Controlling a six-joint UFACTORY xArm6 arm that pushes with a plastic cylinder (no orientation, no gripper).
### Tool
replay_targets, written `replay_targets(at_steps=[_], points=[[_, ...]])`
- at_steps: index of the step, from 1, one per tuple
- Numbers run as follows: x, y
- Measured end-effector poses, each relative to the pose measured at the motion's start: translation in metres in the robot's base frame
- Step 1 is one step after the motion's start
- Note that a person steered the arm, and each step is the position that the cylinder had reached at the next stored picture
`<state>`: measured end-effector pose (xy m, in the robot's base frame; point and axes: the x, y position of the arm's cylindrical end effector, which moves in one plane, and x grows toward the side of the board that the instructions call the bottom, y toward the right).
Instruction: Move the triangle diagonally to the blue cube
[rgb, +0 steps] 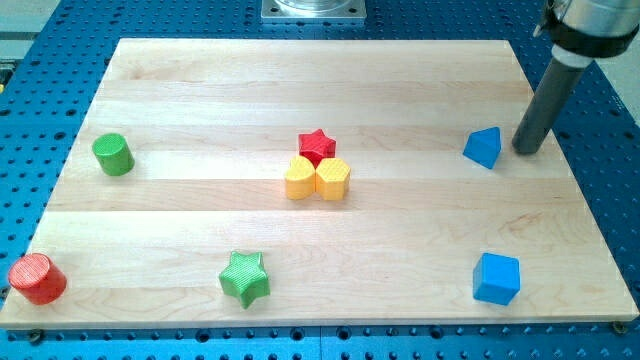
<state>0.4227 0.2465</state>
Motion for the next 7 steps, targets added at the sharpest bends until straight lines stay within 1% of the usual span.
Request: replay_targets(at_steps=[1, 2, 3, 4, 5, 7], points=[[0.027, -0.048], [0.022, -0.047], [-0.003, -0.001], [-0.034, 0.004], [-0.028, -0.034], [0.047, -0.071]])
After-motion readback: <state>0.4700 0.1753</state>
